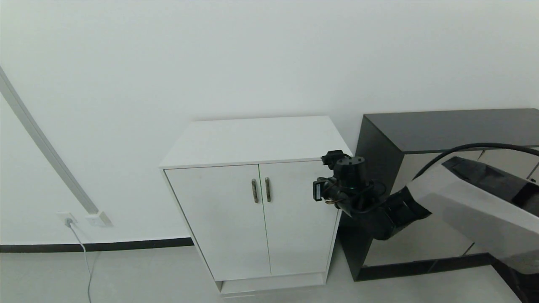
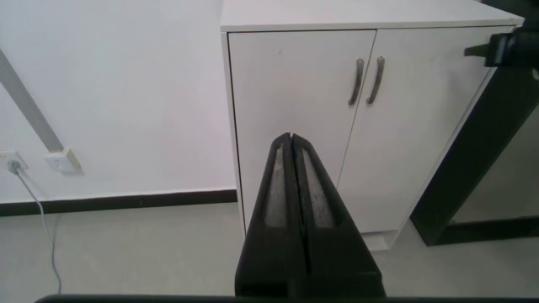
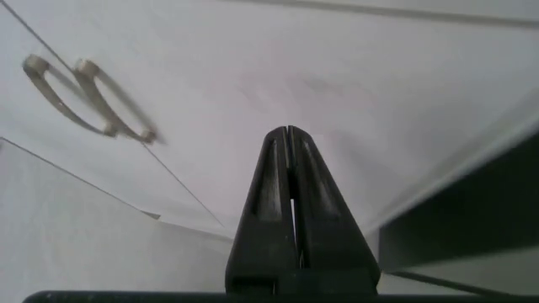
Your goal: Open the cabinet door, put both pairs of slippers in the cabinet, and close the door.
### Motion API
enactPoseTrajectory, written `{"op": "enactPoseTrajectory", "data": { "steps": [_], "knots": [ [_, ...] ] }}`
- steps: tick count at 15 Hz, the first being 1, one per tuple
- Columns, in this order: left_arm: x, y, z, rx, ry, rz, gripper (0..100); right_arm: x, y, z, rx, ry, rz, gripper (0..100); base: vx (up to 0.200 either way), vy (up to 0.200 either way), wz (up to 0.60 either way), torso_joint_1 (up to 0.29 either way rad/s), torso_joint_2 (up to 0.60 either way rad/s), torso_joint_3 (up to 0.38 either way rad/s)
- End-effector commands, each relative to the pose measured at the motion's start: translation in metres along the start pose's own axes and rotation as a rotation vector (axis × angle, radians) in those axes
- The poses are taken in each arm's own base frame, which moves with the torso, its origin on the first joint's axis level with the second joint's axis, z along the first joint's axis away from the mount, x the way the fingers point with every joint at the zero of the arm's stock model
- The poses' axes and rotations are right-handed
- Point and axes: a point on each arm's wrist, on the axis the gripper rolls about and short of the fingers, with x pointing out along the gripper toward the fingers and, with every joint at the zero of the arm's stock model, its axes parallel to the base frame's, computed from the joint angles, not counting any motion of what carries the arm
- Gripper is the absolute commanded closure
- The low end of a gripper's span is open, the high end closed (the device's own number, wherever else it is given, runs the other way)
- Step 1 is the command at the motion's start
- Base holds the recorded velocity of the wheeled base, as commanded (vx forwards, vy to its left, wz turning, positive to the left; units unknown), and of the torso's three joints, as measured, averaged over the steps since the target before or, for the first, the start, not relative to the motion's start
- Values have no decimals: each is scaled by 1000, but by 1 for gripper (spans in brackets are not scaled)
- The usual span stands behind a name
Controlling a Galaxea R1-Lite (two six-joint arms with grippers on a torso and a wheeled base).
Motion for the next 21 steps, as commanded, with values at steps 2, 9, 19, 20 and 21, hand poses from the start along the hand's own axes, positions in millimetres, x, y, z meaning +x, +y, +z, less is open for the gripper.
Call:
{"op": "enactPoseTrajectory", "data": {
  "steps": [2,9,19,20,21],
  "knots": [
    [0,0,0,-1,1,1,100,-60,-47,19,28,-57,-76,100,0,0,0,0,0,0],
    [0,0,0,-1,1,1,100,-142,-117,19,59,-65,-252,100,0,0,0,0,0,0],
    [0,0,0,1,1,1,100,-266,-135,11,69,-111,-347,100,0,0,0,0,0,0],
    [0,0,0,1,1,1,100,-277,-136,9,61,-122,-357,100,0,0,0,0,0,0],
    [0,0,0,1,1,1,100,-287,-135,5,57,-122,-359,100,0,0,0,0,0,0]
  ]
}}
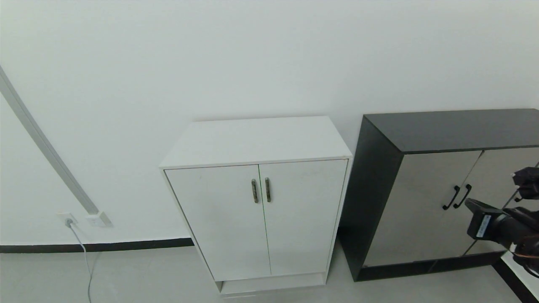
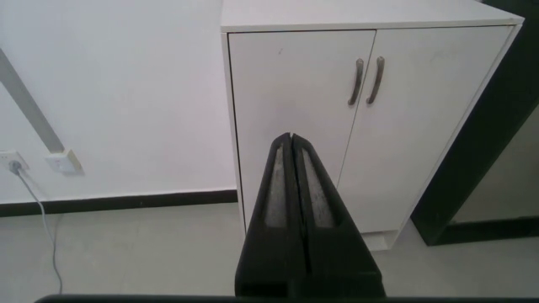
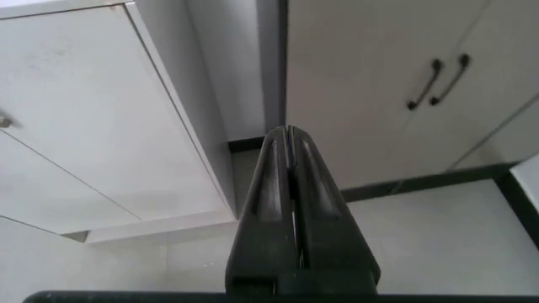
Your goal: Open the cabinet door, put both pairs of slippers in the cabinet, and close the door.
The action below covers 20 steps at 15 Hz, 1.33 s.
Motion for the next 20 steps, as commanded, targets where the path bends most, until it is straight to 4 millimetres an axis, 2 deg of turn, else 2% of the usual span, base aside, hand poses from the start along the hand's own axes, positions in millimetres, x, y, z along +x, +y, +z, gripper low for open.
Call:
{"op": "enactPoseTrajectory", "data": {
  "steps": [1,9,10,12,16,20],
  "knots": [
    [0,0,0,0,1,1,100,-32,-10,-1,7,-43,-10,100,0,0,0,0,0,0],
    [0,0,0,-2,1,1,100,-99,-27,-20,2,-13,5,100,0,0,0,0,0,0],
    [0,0,0,-2,1,1,100,-116,-31,-26,0,1,37,100,0,0,0,0,0,0],
    [0,0,0,0,1,1,100,-135,-35,-38,-7,45,83,100,0,0,0,0,0,0],
    [0,0,0,0,1,1,100,-152,-38,-55,-17,116,163,100,0,0,0,0,0,0],
    [0,0,0,-2,1,1,100,-156,-40,-75,-40,176,194,100,0,0,0,0,0,0]
  ]
}}
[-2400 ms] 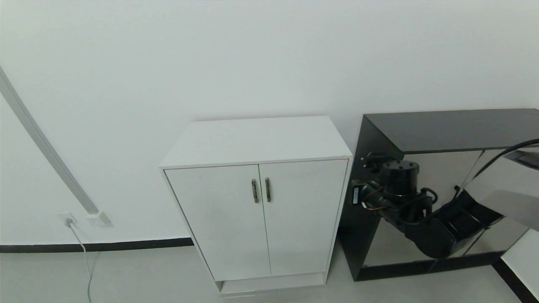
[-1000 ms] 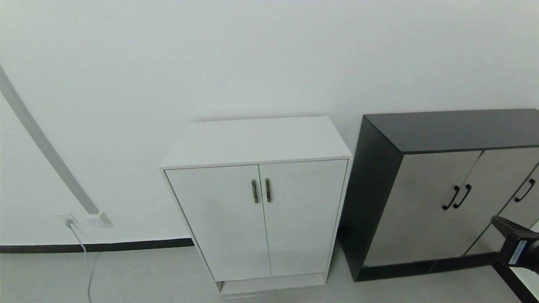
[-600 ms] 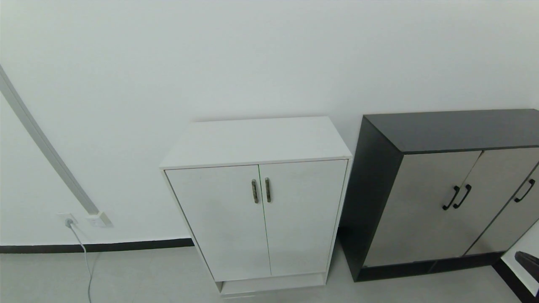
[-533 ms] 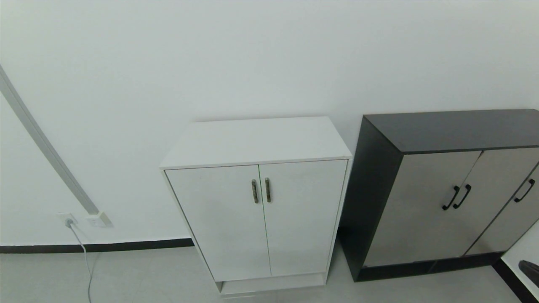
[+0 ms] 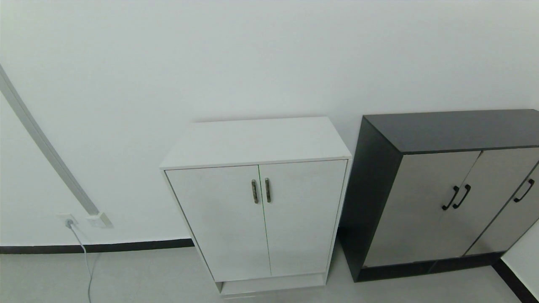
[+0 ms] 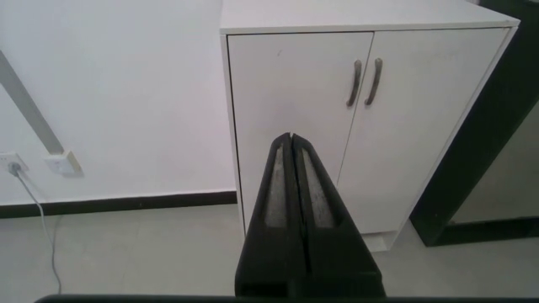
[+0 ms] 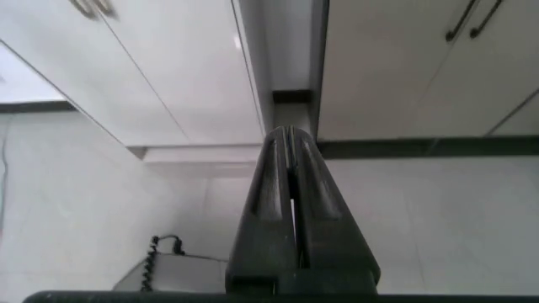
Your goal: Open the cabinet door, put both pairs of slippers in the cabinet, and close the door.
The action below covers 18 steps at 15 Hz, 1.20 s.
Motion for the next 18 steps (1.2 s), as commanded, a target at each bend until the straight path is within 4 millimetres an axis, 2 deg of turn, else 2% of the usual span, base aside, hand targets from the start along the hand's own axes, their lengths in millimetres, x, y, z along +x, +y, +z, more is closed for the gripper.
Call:
{"op": "enactPoseTrajectory", "data": {
  "steps": [1,5,7,9,11,14,18],
  "knots": [
    [0,0,0,1,1,0,100,-7,-1,-14,-20,26,26,100,0,0,0,0,0,0],
    [0,0,0,1,1,0,100,-13,-1,-15,-69,-22,42,100,0,0,0,0,0,0],
    [0,0,0,-1,1,0,100,-17,-2,-17,-143,-40,-87,100,0,0,0,0,0,0],
    [0,0,0,-1,1,0,100,-20,-2,-18,-122,-59,-154,100,0,0,0,0,0,0],
    [0,0,0,-1,1,0,100,-28,-1,-22,-99,-161,-228,100,0,0,0,0,0,0],
    [0,0,0,-1,1,0,100,-41,2,-30,-119,-347,-162,100,0,0,0,0,0,0],
    [0,0,0,-2,1,2,100,-34,1,-32,-19,-289,-99,100,0,0,0,0,0,0]
  ]
}}
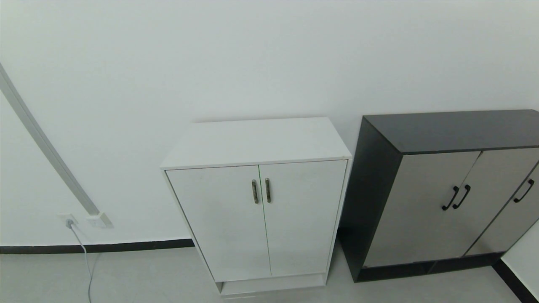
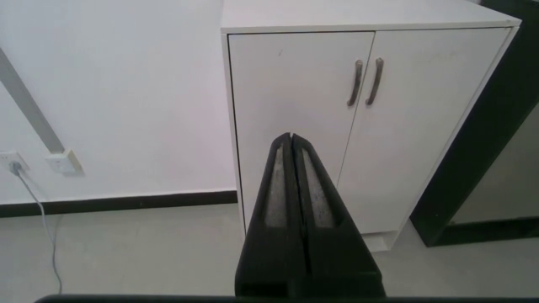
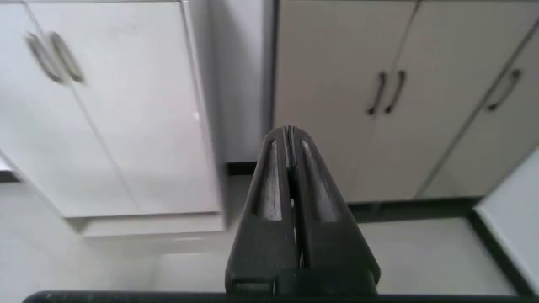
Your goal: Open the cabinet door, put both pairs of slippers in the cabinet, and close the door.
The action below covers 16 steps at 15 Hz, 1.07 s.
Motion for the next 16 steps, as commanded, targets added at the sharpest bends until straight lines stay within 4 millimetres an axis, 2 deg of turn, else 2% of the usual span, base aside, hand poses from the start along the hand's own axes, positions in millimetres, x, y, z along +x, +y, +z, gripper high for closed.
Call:
{"op": "enactPoseTrajectory", "data": {
  "steps": [1,5,9,12,16],
  "knots": [
    [0,0,0,0,1,1,100,2,0,-1,21,19,27,100,0,0,0,0,0,0],
    [0,0,0,0,1,1,100,4,-1,0,16,55,74,100,0,0,0,0,0,0],
    [0,0,0,1,1,1,100,2,0,-1,17,19,-25,100,0,0,0,0,0,0],
    [0,0,0,0,1,1,100,-3,0,-2,9,-47,-11,100,0,0,0,0,0,0],
    [0,0,0,3,1,1,100,-3,0,-2,72,-52,-38,100,0,0,0,0,0,0]
  ]
}}
